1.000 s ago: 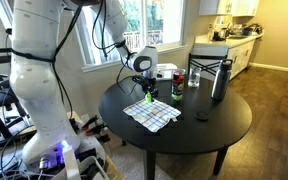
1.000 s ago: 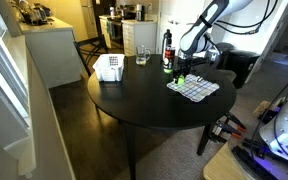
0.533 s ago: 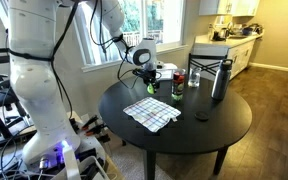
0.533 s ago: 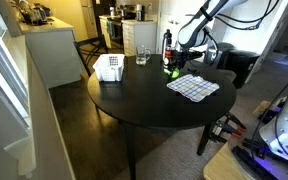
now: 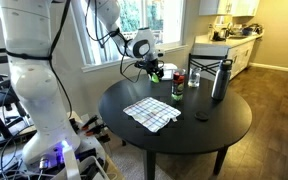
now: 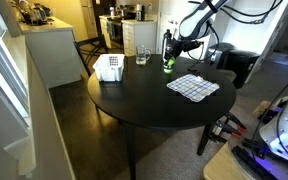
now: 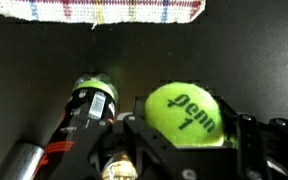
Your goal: Place the tennis ball with the other tennis balls
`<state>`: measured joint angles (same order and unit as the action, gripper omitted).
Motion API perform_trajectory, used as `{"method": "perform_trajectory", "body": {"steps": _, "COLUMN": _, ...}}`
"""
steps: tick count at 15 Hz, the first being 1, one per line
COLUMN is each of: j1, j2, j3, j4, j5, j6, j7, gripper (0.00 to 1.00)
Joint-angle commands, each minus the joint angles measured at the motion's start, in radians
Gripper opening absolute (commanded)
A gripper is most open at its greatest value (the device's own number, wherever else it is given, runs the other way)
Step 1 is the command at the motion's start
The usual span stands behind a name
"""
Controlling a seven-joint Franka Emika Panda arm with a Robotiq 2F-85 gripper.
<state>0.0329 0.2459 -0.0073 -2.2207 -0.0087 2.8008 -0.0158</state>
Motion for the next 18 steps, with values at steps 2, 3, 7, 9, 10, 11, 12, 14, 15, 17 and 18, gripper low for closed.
{"method": "perform_trajectory", "body": {"steps": 2, "j1": 0.056, "j2": -0.085, "j3": -0.073, "j4": -0.036, "j5": -0.173, "j6": 0.105, "j7": 0.131, "gripper": 0.43}}
{"method": "perform_trajectory", "body": {"steps": 3, "j1": 0.077, "j2": -0.093, "j3": -0.102, "j4": -0.034, "j5": -0.224, "j6": 0.119, "j7": 0.172, "gripper": 0.43}}
{"method": "perform_trajectory", "body": {"steps": 7, "j1": 0.125, "j2": -0.107, "j3": -0.198, "j4": -0.022, "j5": -0.421, "j6": 0.145, "j7": 0.338, "gripper": 0.43}}
{"method": "perform_trajectory", "body": {"steps": 9, "j1": 0.138, "j2": -0.114, "j3": -0.236, "j4": -0.018, "j5": -0.500, "j6": 0.146, "j7": 0.414, "gripper": 0.43}}
{"method": "perform_trajectory", "body": {"steps": 10, "j1": 0.141, "j2": -0.118, "j3": -0.252, "j4": -0.018, "j5": -0.530, "j6": 0.148, "j7": 0.447, "gripper": 0.43}}
{"method": "perform_trajectory", "body": {"steps": 11, "j1": 0.144, "j2": -0.123, "j3": -0.264, "j4": -0.018, "j5": -0.557, "j6": 0.146, "j7": 0.477, "gripper": 0.43}}
{"method": "perform_trajectory", "body": {"steps": 12, "j1": 0.145, "j2": -0.125, "j3": -0.275, "j4": -0.019, "j5": -0.575, "j6": 0.154, "j7": 0.498, "gripper": 0.43}}
{"method": "perform_trajectory", "body": {"steps": 14, "j1": 0.141, "j2": -0.122, "j3": -0.288, "j4": -0.014, "j5": -0.601, "j6": 0.178, "j7": 0.531, "gripper": 0.43}}
{"method": "perform_trajectory", "body": {"steps": 15, "j1": 0.140, "j2": -0.118, "j3": -0.294, "j4": -0.009, "j5": -0.610, "j6": 0.193, "j7": 0.545, "gripper": 0.43}}
{"method": "perform_trajectory", "body": {"steps": 17, "j1": 0.136, "j2": -0.097, "j3": -0.302, "j4": 0.006, "j5": -0.602, "j6": 0.228, "j7": 0.555, "gripper": 0.43}}
{"method": "perform_trajectory", "body": {"steps": 18, "j1": 0.136, "j2": -0.088, "j3": -0.304, "j4": 0.016, "j5": -0.591, "j6": 0.235, "j7": 0.556, "gripper": 0.43}}
